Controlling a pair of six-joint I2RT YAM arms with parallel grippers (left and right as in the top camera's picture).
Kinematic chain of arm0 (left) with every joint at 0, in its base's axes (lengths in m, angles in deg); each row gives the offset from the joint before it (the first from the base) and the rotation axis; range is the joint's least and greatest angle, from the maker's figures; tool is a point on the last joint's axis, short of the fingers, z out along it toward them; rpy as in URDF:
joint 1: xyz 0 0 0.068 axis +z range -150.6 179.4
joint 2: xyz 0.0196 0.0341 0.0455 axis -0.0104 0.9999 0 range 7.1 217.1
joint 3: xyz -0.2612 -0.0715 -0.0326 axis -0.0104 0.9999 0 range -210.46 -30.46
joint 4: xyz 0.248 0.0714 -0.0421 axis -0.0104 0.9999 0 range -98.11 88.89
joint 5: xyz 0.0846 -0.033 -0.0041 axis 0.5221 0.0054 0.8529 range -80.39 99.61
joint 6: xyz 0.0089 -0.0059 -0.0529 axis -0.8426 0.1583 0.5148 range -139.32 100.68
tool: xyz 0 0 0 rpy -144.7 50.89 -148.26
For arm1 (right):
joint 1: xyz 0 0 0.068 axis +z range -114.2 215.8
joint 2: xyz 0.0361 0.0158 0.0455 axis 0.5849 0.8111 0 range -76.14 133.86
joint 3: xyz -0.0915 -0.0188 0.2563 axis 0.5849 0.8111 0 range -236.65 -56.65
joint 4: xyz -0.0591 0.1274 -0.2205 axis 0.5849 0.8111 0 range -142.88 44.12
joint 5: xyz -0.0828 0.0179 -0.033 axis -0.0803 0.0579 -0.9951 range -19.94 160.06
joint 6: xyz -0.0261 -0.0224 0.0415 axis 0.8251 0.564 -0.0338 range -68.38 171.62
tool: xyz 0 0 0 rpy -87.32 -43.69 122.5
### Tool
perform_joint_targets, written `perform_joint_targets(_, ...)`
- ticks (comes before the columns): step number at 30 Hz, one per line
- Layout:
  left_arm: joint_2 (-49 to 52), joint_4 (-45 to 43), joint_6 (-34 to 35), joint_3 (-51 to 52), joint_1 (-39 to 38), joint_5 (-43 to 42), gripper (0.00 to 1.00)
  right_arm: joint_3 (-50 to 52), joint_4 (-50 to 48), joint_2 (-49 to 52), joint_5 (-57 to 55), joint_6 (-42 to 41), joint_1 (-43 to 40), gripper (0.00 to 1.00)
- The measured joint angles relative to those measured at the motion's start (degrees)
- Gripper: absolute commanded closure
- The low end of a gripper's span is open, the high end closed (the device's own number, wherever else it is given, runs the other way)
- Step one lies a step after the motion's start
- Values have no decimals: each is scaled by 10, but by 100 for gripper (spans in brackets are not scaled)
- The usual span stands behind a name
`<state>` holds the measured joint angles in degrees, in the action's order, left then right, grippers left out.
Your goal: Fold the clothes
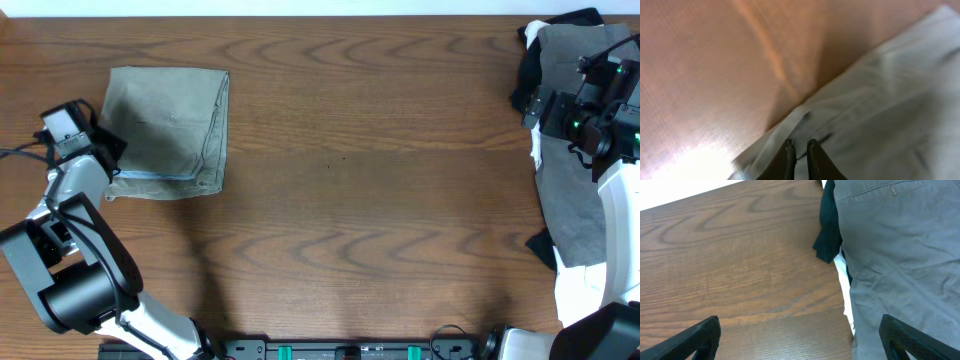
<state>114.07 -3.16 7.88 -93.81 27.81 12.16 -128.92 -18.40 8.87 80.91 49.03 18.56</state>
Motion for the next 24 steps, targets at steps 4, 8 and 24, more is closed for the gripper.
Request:
perform_joint_targets(4,0,22,29,1,12,1,88,0,0,0,0,0,0,1)
perform_joint_targets(8,0,21,41,14,12,10,88,0,0,0,0,0,0,1)
perform_joint_targets(24,-103,5,45,39,-37,-61,94,0,0,0,0,0,0,1)
